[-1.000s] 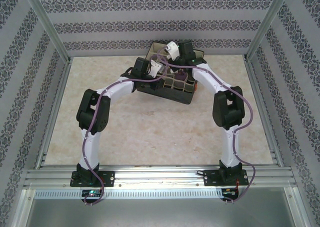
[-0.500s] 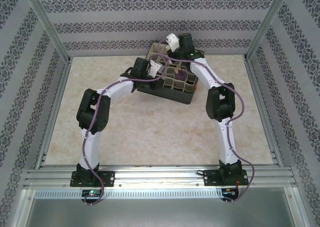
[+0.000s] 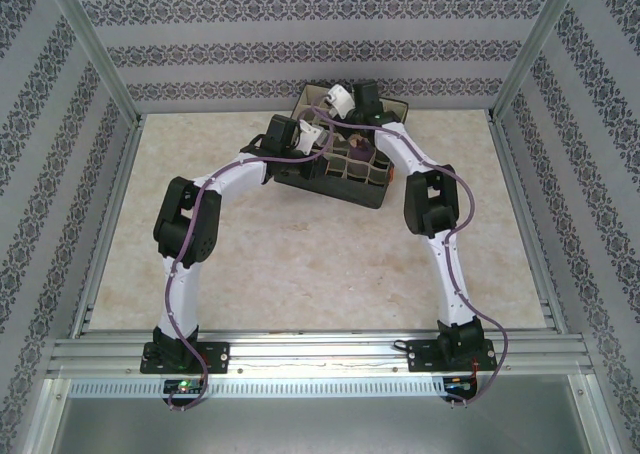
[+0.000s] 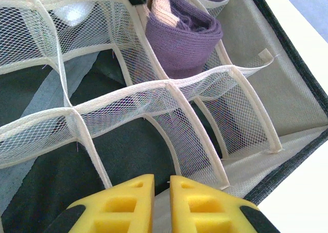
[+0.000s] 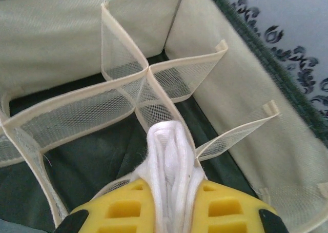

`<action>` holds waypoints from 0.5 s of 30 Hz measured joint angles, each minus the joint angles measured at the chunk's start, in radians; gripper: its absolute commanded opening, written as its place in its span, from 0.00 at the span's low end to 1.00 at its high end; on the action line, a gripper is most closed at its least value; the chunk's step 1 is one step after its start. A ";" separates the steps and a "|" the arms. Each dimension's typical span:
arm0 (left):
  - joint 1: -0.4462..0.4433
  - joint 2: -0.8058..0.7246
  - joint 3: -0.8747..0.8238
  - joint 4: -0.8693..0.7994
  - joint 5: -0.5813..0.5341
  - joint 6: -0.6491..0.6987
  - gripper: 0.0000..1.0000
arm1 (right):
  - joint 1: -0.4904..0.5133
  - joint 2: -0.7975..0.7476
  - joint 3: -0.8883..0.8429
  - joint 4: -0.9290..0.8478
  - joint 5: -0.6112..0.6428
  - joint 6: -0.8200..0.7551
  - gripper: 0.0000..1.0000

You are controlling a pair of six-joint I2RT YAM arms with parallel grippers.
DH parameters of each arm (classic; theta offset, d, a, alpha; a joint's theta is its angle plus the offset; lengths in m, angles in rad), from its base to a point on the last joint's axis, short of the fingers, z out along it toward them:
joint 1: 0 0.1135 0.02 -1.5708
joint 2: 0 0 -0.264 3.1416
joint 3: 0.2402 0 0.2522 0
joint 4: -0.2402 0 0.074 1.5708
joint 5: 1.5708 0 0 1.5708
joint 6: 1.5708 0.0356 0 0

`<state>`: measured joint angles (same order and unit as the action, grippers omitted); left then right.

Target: Roll the socks

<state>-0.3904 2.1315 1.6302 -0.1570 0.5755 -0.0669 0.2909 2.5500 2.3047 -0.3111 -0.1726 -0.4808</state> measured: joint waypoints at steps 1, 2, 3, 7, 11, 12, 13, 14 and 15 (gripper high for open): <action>0.000 0.001 0.002 0.000 0.000 -0.001 0.16 | 0.000 0.003 -0.003 0.000 0.002 -0.011 0.07; 0.000 0.002 0.003 0.000 0.000 -0.002 0.16 | 0.002 0.006 -0.005 0.000 0.006 -0.025 0.09; 0.000 0.002 0.004 0.000 0.000 -0.002 0.16 | 0.002 0.009 -0.007 0.000 0.012 -0.037 0.13; 0.001 0.002 0.004 0.000 0.000 -0.008 0.16 | 0.002 0.010 -0.018 0.005 0.042 -0.069 0.35; 0.003 0.002 0.004 0.000 0.002 -0.016 0.16 | 0.002 0.009 -0.042 0.008 0.060 -0.076 0.44; 0.004 0.002 0.004 0.000 0.004 -0.017 0.16 | 0.001 0.009 -0.048 0.008 0.060 -0.076 0.47; 0.005 0.002 0.004 0.000 0.005 -0.019 0.16 | 0.001 0.009 -0.051 0.008 0.060 -0.074 0.49; 0.006 0.003 0.004 0.000 0.007 -0.020 0.16 | 0.002 0.007 -0.054 0.008 0.060 -0.070 0.51; 0.006 0.003 0.004 0.000 0.008 -0.020 0.16 | 0.002 0.004 -0.056 0.007 0.060 -0.066 0.53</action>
<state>-0.3840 2.1342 1.6341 -0.1570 0.5835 -0.0872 0.2924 2.5542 2.2482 -0.3042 -0.1131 -0.5465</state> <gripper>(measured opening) 0.157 0.500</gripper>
